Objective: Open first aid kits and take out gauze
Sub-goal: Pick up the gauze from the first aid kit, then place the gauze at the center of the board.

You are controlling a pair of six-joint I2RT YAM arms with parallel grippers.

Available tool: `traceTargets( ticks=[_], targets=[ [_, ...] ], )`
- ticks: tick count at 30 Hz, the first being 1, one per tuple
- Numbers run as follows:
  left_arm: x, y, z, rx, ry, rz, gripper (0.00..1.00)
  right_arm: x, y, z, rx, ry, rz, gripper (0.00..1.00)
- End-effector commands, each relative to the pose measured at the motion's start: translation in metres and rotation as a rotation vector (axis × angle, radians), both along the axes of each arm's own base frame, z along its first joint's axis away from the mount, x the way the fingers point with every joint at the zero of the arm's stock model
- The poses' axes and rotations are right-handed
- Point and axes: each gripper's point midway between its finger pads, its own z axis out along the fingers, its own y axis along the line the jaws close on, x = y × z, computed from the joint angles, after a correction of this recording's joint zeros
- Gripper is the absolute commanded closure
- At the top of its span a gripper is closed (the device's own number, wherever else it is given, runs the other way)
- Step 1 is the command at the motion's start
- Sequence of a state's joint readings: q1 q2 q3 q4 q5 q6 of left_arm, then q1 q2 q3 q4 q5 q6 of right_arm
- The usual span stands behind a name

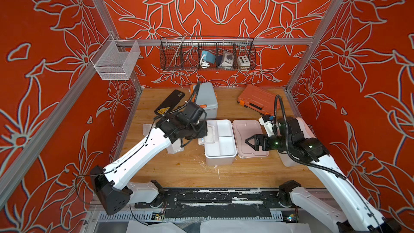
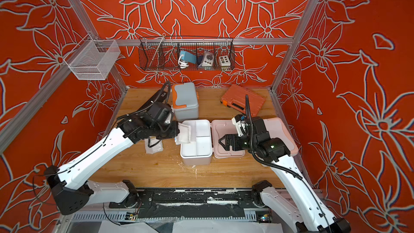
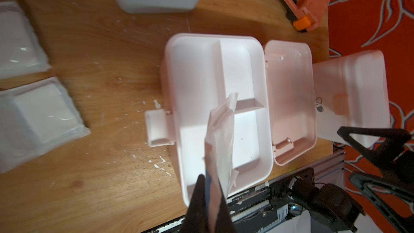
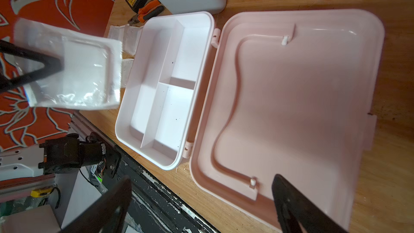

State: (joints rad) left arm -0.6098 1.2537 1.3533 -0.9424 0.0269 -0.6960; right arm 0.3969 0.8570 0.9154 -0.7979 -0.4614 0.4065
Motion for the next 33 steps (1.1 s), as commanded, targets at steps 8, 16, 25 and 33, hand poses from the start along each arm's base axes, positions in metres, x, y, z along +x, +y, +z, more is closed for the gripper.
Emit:
traceTargets(
  ticks=[8,16,25,33],
  targets=[
    [-0.027,0.151,-0.053,0.297,0.166,0.260,1.00,-0.006,0.008,0.003,0.068,-0.008,0.031,0.02],
    [-0.017,0.203,-0.076,0.369,0.218,0.414,1.00,-0.009,0.011,0.007,0.091,-0.009,0.051,0.02],
    [-0.004,0.242,-0.087,0.503,0.284,0.471,1.00,-0.010,0.015,0.007,0.111,-0.002,0.062,0.02],
    [0.010,0.241,-0.118,0.499,0.359,0.431,1.00,-0.012,0.016,0.005,0.116,0.002,0.069,0.02]
  ],
)
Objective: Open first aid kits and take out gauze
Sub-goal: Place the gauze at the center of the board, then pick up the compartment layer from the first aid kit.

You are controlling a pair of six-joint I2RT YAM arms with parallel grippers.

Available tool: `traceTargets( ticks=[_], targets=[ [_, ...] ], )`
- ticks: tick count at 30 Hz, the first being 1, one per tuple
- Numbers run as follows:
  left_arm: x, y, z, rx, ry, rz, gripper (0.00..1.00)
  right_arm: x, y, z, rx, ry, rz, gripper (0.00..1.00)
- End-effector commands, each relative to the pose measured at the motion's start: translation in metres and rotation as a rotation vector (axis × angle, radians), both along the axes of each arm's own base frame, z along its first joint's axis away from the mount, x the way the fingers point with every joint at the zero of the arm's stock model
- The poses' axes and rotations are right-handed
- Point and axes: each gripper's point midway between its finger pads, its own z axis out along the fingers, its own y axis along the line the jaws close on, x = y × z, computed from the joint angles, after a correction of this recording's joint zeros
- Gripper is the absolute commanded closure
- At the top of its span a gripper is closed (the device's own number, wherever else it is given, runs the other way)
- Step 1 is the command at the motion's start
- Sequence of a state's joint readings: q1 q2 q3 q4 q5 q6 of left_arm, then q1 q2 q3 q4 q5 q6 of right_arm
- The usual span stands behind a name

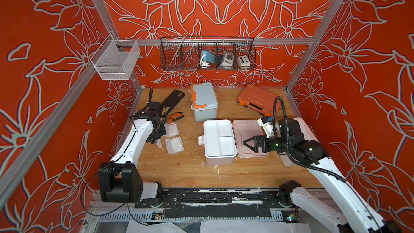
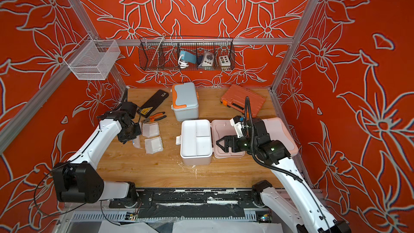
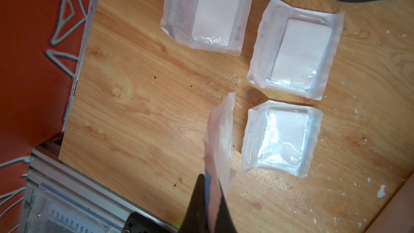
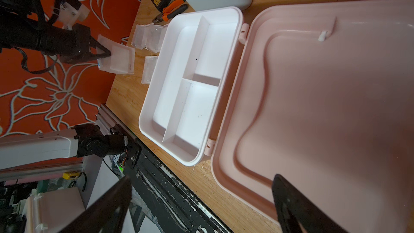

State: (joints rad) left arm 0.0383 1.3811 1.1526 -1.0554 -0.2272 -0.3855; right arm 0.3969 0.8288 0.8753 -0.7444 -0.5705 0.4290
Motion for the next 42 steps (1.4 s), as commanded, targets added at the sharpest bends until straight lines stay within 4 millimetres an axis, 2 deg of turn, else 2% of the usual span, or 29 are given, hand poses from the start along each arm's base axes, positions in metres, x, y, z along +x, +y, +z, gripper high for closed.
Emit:
traceTargets(
  ticks=[1,5,10,17,18,20,22,28,33,36,42],
  targets=[
    [0.004,0.003,-0.010,0.012,0.025,-0.019,1.00,-0.002,0.002,0.000,0.018,-0.004,0.010,0.02],
    [0.005,0.009,-0.020,0.035,0.055,-0.017,1.00,-0.002,0.001,0.000,0.016,-0.005,0.009,0.02],
    [0.005,0.003,-0.040,0.003,0.095,-0.029,1.00,-0.001,0.001,-0.001,0.009,-0.007,0.008,0.02],
    [0.000,0.010,-0.044,0.040,0.104,-0.020,1.00,-0.001,0.001,-0.001,0.007,-0.006,0.011,0.02],
    [-0.001,0.010,-0.046,0.044,0.110,-0.020,0.97,-0.001,0.001,-0.001,0.007,-0.005,0.012,0.02],
    [-0.003,0.013,-0.048,0.062,0.126,-0.012,0.79,-0.001,0.001,-0.001,0.008,-0.005,0.013,0.02],
    [-0.003,0.017,-0.048,0.081,0.135,-0.001,0.70,-0.001,0.001,0.000,0.005,-0.005,0.014,0.02],
    [-0.003,0.029,-0.036,0.151,0.132,0.034,0.67,-0.002,0.001,-0.001,0.002,-0.005,0.014,0.02],
    [0.000,0.037,-0.022,0.198,0.116,0.057,0.59,-0.003,0.000,-0.004,-0.005,0.001,0.014,0.02],
    [0.007,0.031,-0.012,0.161,0.081,0.047,0.53,-0.003,-0.001,-0.006,-0.011,0.006,0.011,0.02],
    [0.028,-0.004,0.032,-0.035,-0.129,-0.027,0.24,0.002,0.000,-0.010,-0.031,0.027,0.008,0.03]
  ],
)
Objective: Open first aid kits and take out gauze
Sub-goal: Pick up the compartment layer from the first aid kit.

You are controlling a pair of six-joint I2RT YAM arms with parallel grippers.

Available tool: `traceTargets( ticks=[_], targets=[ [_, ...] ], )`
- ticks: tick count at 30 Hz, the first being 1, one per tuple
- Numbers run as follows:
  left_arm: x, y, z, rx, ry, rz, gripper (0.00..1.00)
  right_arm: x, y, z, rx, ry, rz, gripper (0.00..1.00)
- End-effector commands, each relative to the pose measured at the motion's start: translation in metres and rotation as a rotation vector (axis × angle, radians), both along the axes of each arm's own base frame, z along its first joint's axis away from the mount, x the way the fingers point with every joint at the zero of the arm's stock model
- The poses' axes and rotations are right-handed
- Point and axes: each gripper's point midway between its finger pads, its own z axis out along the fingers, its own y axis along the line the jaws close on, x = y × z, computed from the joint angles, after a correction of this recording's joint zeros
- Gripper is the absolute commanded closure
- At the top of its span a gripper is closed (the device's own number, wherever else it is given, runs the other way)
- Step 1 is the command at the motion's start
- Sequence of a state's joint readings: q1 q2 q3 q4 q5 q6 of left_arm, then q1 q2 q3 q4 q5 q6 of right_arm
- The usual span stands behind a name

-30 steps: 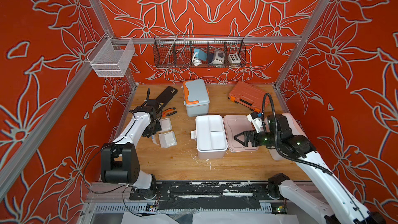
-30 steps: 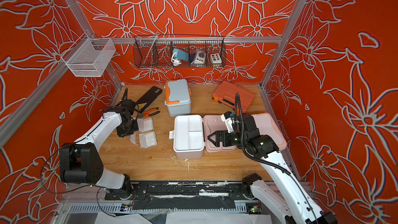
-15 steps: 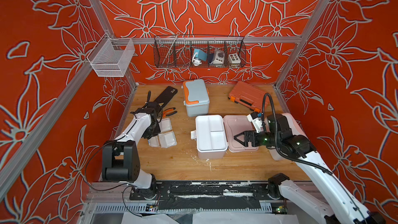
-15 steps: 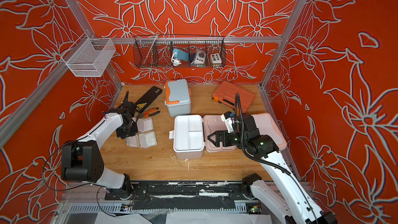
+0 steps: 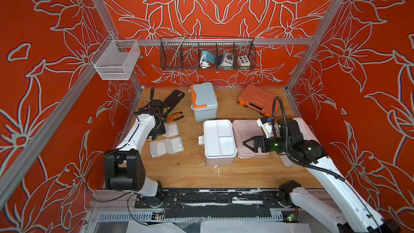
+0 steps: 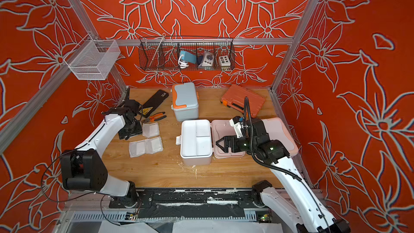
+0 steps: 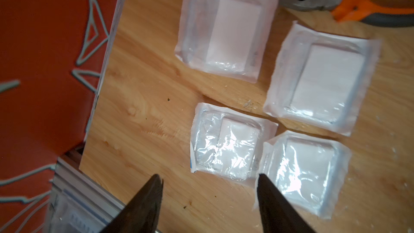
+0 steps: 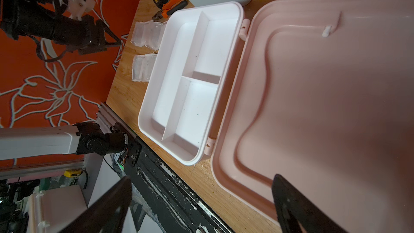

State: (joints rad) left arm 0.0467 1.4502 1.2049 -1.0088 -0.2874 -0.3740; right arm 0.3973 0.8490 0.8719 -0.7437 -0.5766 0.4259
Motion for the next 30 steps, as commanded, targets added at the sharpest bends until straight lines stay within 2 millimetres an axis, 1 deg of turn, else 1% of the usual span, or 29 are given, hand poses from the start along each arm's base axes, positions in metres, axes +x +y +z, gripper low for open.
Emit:
traceTargets(
  ticks=[1,4,5,9,10,12,15,18,21,28,29,30],
  targets=[
    [0.007,-0.024,0.039,-0.129,-0.143,-0.061,0.18,0.002,-0.001,-0.004,-0.029,0.008,0.001,0.04],
    [0.010,-0.040,0.062,-0.201,-0.230,-0.102,0.07,0.006,0.000,-0.004,-0.044,0.014,-0.001,0.05],
    [0.011,-0.049,0.070,-0.239,-0.268,-0.122,0.03,0.007,0.001,-0.004,-0.050,0.017,-0.003,0.06],
    [0.014,-0.090,0.094,-0.389,-0.391,-0.219,0.02,0.014,0.010,-0.003,-0.097,0.017,0.001,0.09],
    [0.014,-0.098,0.096,-0.412,-0.405,-0.241,0.02,0.015,0.013,-0.003,-0.114,0.015,0.007,0.10],
    [0.014,-0.121,0.100,-0.462,-0.430,-0.296,0.02,0.016,0.023,-0.002,-0.158,0.009,0.021,0.12],
    [0.012,-0.152,0.100,-0.542,-0.467,-0.361,0.02,0.020,0.033,-0.003,-0.222,0.018,0.023,0.16],
    [0.011,-0.169,0.100,-0.600,-0.514,-0.402,0.02,0.022,0.040,-0.004,-0.321,0.005,0.021,0.17],
    [0.008,-0.176,0.093,-0.630,-0.546,-0.417,0.02,0.024,0.052,-0.006,-0.391,0.004,0.026,0.19],
    [-0.006,-0.178,0.061,-0.662,-0.541,-0.419,0.02,0.029,0.085,-0.014,-0.525,-0.022,0.024,0.22],
    [-0.010,-0.179,0.065,-0.667,-0.563,-0.431,0.02,0.031,0.088,-0.016,-0.544,-0.020,0.015,0.23],
    [-0.012,-0.178,0.063,-0.667,-0.563,-0.431,0.02,0.033,0.093,-0.019,-0.564,-0.018,0.004,0.25]
  ],
)
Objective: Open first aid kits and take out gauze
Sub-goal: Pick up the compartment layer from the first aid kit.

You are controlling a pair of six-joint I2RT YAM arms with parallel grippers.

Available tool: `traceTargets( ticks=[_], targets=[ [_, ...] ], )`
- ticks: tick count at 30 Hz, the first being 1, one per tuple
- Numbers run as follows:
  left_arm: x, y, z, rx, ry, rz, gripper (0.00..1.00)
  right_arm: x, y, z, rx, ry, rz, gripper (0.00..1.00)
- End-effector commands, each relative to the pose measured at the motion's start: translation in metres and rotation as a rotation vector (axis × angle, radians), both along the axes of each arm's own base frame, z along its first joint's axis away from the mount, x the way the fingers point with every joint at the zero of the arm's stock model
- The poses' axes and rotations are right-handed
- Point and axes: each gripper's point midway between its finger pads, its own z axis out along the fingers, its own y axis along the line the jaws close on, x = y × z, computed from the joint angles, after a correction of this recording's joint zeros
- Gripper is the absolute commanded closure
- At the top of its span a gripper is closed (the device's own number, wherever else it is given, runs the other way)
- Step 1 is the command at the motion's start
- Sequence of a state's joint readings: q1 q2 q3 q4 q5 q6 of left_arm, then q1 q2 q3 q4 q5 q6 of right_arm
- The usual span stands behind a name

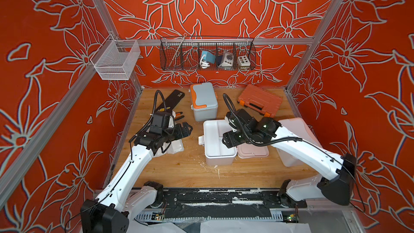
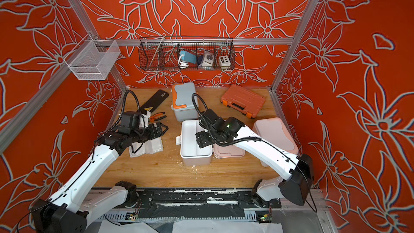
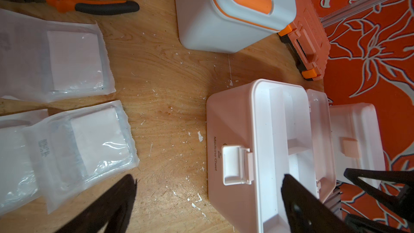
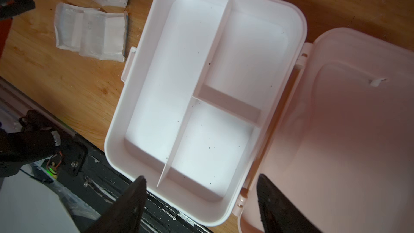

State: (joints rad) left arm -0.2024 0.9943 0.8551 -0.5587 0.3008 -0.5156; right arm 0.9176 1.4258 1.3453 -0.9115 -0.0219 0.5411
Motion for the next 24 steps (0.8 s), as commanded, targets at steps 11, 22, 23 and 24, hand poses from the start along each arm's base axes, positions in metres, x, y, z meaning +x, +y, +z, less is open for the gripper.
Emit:
traceTargets(
  ticks=[11,22,23,24],
  targets=[
    [-0.008,-0.002,-0.006,-0.002,-0.061,-0.035,0.02,0.015,0.011,-0.030,-0.258,-0.021,-0.214,0.38],
    [-0.009,-0.002,-0.012,0.007,-0.051,-0.045,0.02,0.018,0.021,-0.061,-0.332,0.040,-0.274,0.69],
    [-0.009,-0.003,-0.011,0.006,-0.053,-0.045,0.02,0.018,0.021,-0.062,-0.342,0.043,-0.274,0.70],
    [-0.009,-0.003,-0.012,0.004,-0.050,-0.045,0.02,0.018,0.021,-0.064,-0.353,0.046,-0.274,0.71]
  ],
)
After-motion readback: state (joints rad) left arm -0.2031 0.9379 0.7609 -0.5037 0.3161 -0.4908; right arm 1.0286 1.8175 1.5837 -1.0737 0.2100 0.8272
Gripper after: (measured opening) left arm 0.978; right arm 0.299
